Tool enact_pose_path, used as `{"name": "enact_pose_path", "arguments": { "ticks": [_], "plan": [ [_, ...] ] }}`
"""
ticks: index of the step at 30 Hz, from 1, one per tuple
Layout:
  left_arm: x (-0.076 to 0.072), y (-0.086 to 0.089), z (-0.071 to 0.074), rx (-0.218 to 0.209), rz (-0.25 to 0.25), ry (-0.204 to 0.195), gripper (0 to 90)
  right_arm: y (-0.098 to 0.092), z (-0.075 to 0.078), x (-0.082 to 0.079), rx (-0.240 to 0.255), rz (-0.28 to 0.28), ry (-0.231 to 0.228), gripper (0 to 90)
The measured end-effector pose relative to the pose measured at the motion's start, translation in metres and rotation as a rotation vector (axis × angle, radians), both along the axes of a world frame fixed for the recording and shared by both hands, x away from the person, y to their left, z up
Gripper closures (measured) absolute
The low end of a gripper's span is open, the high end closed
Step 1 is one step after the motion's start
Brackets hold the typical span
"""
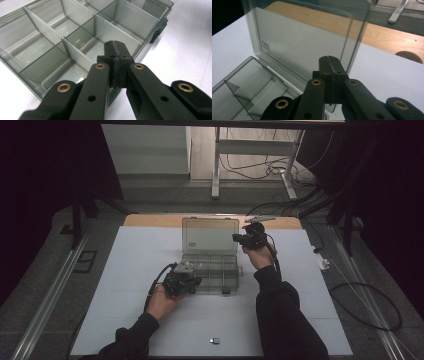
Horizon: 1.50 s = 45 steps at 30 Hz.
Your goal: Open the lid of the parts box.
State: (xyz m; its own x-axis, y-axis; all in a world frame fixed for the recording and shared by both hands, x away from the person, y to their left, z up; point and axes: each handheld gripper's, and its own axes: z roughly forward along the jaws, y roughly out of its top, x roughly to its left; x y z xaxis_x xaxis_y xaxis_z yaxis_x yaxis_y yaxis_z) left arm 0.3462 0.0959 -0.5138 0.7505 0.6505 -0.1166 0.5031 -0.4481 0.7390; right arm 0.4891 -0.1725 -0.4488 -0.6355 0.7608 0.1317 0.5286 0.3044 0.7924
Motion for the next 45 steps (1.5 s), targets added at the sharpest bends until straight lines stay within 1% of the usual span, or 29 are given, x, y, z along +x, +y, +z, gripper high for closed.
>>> {"name": "enact_pose_path", "arguments": {
  "ticks": [7, 11, 13, 15, 20, 24, 29, 32, 35, 38, 40, 43, 45],
  "plan": [
    [-0.001, -0.001, 0.0, 0.004, 0.006, -0.007, 88.7, 0.0, -0.001, -0.002, -0.018, 0.011, 0.01, 89.5],
    [-0.002, -0.001, 0.001, 0.011, 0.009, -0.024, 86.6, 0.0, 0.0, -0.006, -0.028, 0.025, 0.007, 89.3],
    [-0.002, -0.001, 0.003, 0.011, 0.009, -0.023, 83.6, 0.0, 0.001, -0.008, -0.029, 0.029, 0.011, 87.2],
    [-0.002, 0.001, 0.004, -0.001, 0.012, -0.023, 82.9, 0.0, 0.001, -0.01, -0.038, 0.037, 0.012, 86.5],
    [-0.002, 0.005, 0.01, 0.003, 0.012, -0.025, 80.0, -0.001, 0.003, -0.015, -0.039, 0.048, 0.016, 82.3],
    [-0.004, 0.008, 0.014, 0.009, 0.011, -0.029, 76.8, 0.0, 0.004, -0.021, -0.055, 0.054, 0.015, 78.0],
    [-0.006, 0.013, 0.018, 0.017, 0.014, -0.025, 72.1, -0.001, 0.007, -0.029, -0.06, 0.066, 0.012, 72.7],
    [-0.008, 0.016, 0.02, 0.019, 0.018, -0.02, 67.4, -0.002, 0.008, -0.034, -0.067, 0.071, 0.017, 69.1],
    [-0.009, 0.019, 0.021, 0.025, 0.022, -0.015, 63.0, -0.003, 0.008, -0.038, -0.071, 0.067, 0.012, 66.3],
    [-0.01, 0.023, 0.022, 0.036, 0.017, -0.002, 57.9, -0.005, 0.008, -0.043, -0.066, 0.069, 0.021, 62.9],
    [-0.011, 0.025, 0.022, 0.051, 0.021, -0.003, 53.4, -0.005, 0.008, -0.046, -0.063, 0.073, 0.028, 59.9],
    [-0.013, 0.028, 0.023, 0.044, 0.024, -0.002, 48.1, -0.006, 0.008, -0.05, -0.068, 0.075, 0.033, 56.2],
    [-0.013, 0.03, 0.023, 0.038, 0.032, -0.004, 42.7, -0.007, 0.008, -0.053, -0.075, 0.077, 0.035, 52.9]
  ]
}}
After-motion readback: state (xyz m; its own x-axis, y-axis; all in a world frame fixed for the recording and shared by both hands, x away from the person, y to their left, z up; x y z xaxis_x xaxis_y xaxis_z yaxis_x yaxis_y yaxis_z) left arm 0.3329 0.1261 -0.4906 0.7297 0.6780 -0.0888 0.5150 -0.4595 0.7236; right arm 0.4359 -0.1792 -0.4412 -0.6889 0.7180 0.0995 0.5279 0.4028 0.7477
